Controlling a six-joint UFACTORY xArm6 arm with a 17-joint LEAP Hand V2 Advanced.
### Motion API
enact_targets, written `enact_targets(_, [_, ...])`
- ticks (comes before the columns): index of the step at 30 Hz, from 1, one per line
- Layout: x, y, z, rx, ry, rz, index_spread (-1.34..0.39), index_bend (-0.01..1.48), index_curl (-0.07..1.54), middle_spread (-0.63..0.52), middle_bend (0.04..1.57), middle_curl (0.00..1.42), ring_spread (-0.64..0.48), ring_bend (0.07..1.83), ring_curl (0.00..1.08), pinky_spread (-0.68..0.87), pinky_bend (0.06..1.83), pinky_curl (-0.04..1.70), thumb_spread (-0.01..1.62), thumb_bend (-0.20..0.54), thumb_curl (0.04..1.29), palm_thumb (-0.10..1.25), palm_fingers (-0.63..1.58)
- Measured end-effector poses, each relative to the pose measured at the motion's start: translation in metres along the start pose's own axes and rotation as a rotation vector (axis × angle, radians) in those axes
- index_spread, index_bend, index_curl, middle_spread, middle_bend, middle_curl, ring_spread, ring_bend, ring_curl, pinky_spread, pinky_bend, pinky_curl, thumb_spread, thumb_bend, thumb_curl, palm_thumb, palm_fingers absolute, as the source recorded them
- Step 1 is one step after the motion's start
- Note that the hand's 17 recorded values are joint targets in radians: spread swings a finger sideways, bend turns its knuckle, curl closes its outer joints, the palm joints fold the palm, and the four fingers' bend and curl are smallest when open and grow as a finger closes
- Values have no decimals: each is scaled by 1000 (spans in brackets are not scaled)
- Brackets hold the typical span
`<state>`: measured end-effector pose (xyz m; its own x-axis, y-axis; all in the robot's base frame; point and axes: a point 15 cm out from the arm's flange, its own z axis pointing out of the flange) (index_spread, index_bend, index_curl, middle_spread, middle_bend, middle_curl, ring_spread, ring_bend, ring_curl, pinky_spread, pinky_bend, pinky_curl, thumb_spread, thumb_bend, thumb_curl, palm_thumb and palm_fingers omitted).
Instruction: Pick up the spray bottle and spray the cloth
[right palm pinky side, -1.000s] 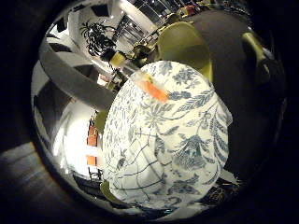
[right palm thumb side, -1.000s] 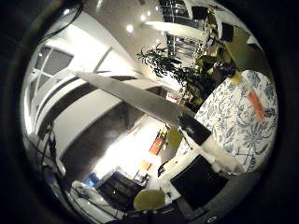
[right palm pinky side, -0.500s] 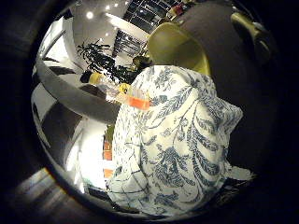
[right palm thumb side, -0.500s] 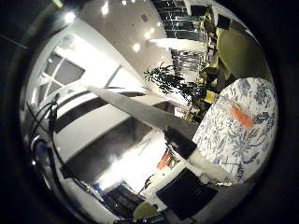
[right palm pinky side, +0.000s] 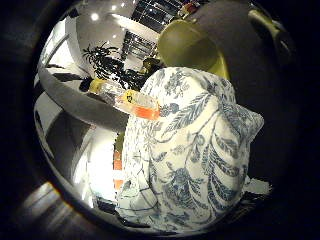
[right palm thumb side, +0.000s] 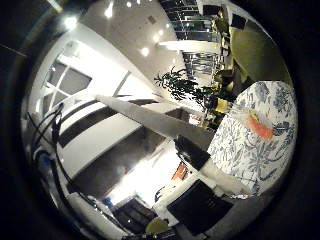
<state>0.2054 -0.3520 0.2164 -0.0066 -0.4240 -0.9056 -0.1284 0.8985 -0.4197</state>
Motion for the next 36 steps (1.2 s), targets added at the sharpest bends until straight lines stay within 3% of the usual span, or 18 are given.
enact_targets(8, [6, 0, 28, -38, 2, 18, -151, 167, 332, 58, 421, 404, 39, 664, 366, 281, 532, 394, 1014, -20, 455, 853, 221])
enact_targets(36, [13, 22, 92, -137, 16, 33, -153, 170, 338, 57, 418, 414, 51, 657, 359, 284, 553, 330, 1026, -21, 472, 843, 230])
